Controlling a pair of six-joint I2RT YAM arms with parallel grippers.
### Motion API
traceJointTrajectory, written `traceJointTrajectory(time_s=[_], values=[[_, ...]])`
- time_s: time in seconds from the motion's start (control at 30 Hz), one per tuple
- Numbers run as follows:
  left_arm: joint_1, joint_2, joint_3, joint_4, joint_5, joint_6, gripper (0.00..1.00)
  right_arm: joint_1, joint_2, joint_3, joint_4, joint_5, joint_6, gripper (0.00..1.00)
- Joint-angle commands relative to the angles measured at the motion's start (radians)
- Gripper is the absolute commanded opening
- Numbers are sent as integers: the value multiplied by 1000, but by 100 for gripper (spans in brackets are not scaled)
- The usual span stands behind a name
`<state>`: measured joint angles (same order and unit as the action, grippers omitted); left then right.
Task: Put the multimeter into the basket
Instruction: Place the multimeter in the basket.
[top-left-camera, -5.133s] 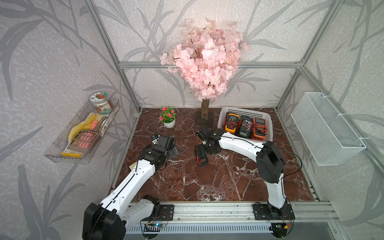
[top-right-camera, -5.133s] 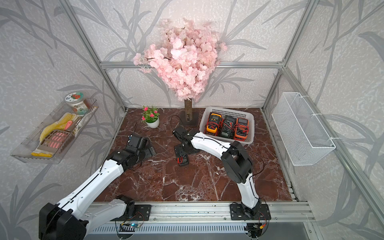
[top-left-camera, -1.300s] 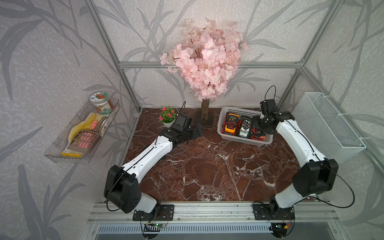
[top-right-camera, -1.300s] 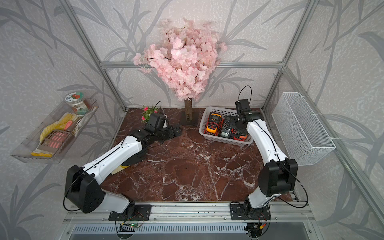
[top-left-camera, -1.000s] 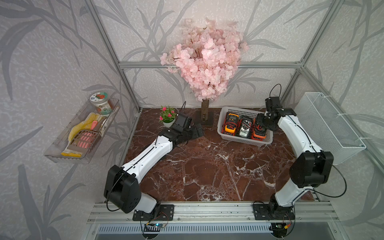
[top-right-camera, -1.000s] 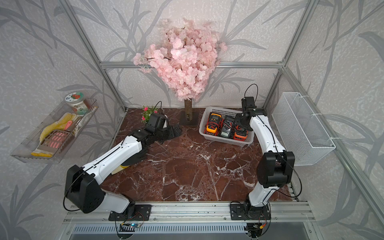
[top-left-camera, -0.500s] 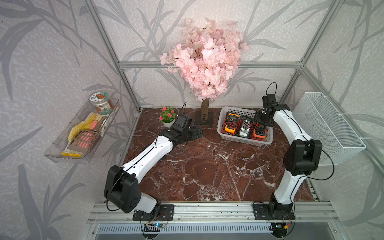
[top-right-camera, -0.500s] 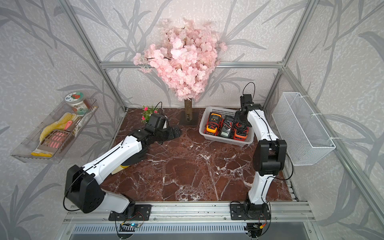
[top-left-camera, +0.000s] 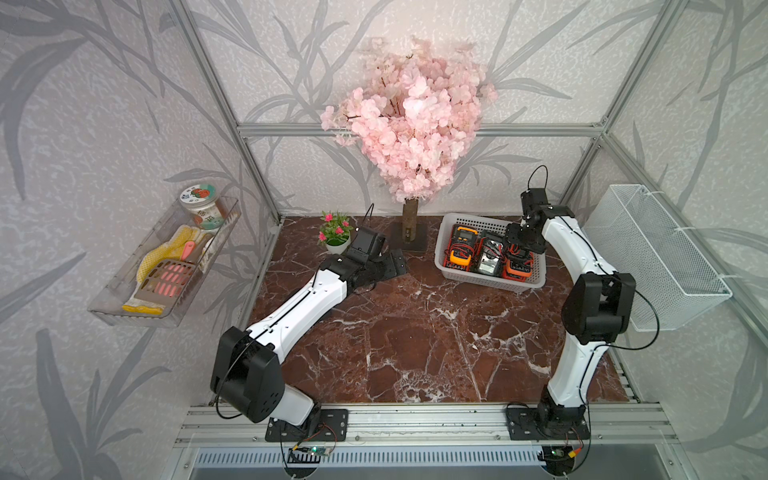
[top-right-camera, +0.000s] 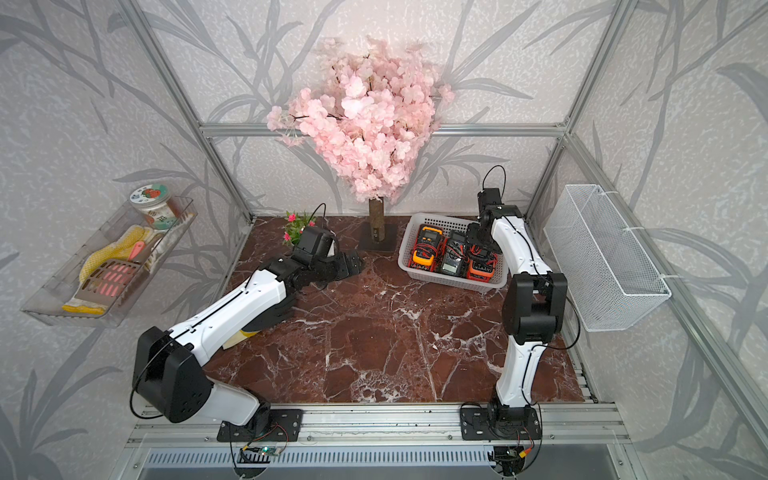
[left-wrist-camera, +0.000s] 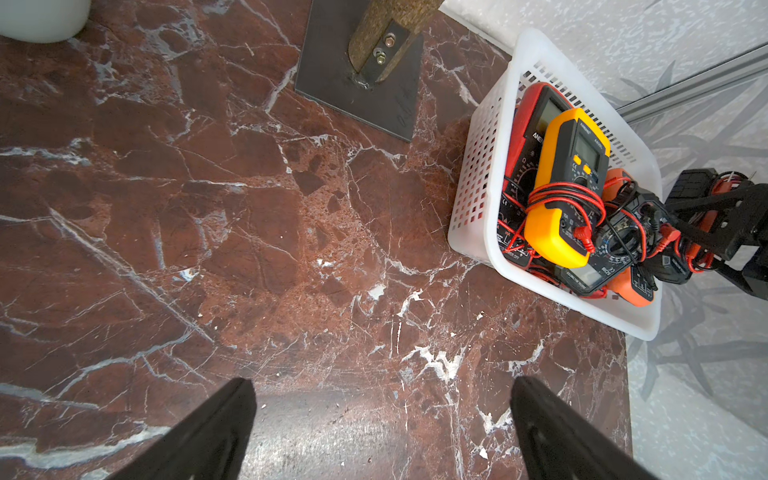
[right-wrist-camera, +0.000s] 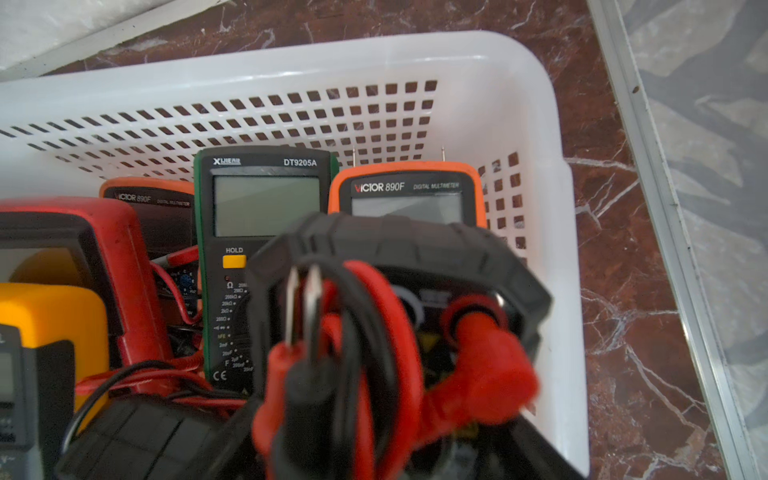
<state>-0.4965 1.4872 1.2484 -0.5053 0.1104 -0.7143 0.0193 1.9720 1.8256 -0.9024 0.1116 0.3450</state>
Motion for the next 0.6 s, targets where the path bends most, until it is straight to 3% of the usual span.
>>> traceJointTrajectory(time_s=[0.0,0.57], values=[[-2,8,43,-10,-9,13,100,-4,12,35,-33,-1,-10,81],[-3,20,63,-8,-18,14,100,-4,-46,93,-51,-17,3,89]])
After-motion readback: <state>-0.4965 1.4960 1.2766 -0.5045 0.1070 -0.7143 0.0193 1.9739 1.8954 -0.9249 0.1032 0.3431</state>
